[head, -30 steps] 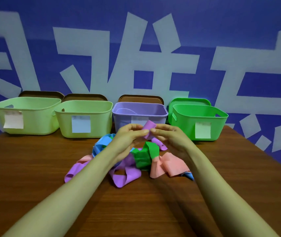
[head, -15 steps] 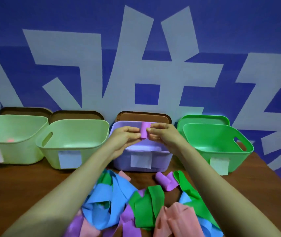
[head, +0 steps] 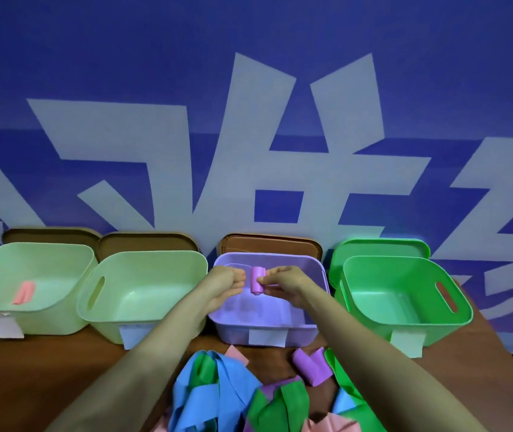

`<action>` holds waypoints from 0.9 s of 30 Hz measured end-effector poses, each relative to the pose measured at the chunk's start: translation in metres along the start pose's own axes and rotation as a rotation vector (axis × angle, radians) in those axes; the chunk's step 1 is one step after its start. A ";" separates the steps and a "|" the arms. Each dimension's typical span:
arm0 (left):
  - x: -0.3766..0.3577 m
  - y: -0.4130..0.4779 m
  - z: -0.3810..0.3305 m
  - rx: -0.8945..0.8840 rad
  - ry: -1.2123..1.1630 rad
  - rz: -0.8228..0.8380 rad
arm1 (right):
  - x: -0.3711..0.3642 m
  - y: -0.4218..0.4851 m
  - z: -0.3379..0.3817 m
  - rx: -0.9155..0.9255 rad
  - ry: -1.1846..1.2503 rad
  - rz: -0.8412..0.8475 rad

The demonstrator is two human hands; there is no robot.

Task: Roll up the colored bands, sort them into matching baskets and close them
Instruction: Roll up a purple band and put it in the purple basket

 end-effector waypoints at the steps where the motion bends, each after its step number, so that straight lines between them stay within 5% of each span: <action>1: 0.004 0.006 -0.001 0.030 -0.014 -0.023 | 0.000 0.009 -0.004 -0.036 0.000 -0.015; 10: 0.012 0.059 0.011 0.246 -0.101 -0.027 | -0.014 0.092 -0.057 -0.326 -0.129 -0.063; 27: 0.015 0.078 0.025 0.428 -0.174 0.011 | -0.020 0.127 -0.072 -0.392 -0.168 -0.116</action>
Point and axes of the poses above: each hand's wrist, its own y-axis towards the middle knuckle, its own x-axis out of the back of the hand, z = x × y, the point moved 5 cm from there along y, towards the middle knuckle, and after that the axes turned 11 degrees about z, right-handed, at the moved point
